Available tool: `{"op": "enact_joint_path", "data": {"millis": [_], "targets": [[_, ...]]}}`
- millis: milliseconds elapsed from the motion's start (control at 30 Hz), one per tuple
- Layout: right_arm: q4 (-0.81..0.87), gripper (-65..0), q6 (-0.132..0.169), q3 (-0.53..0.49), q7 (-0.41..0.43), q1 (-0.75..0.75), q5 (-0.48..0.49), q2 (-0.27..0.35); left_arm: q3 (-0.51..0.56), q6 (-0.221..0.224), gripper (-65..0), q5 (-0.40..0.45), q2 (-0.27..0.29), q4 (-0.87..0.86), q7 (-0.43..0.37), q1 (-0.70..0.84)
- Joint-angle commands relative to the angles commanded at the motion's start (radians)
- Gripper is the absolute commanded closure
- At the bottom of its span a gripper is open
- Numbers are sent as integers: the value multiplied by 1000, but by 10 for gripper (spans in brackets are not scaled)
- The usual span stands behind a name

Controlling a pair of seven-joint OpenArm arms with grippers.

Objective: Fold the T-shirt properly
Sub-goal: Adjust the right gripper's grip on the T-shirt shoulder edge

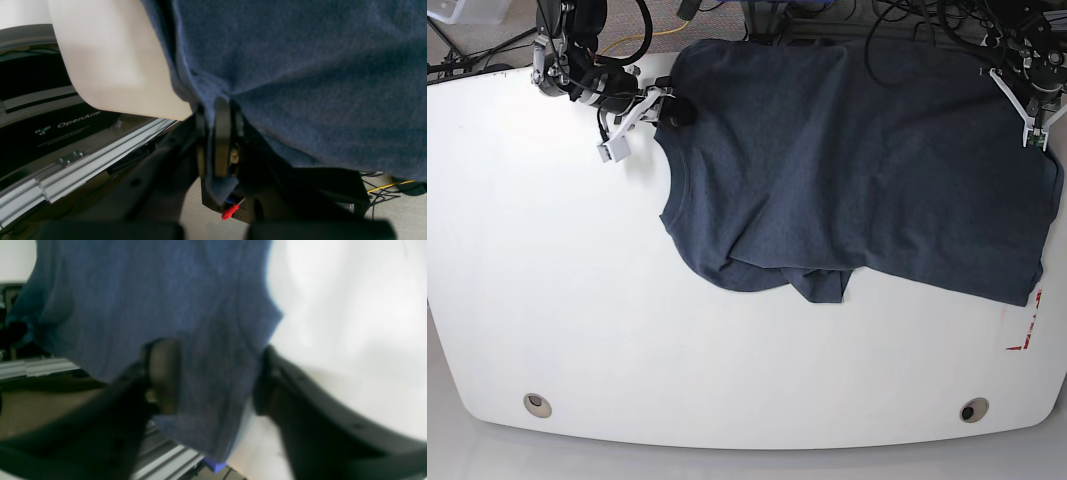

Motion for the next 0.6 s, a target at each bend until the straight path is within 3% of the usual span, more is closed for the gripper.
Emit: {"op": "enact_joint_path", "data": {"millis": [67,100,367,600], "targets": [[-40,-81,0,8,0,31,0,0,2,0,0,0,0,0,-2,-2],[-71,-5,0,8,2,51,0,5,5,0,0,2,0,0,-2,-6],[-160,0,0,152,2,153,0,38,8,0,0,3,0,-3,-2,-64],[-161,0,0,222,2,244,0,158,61,0,0,5,2,-3,0,-118]]}}
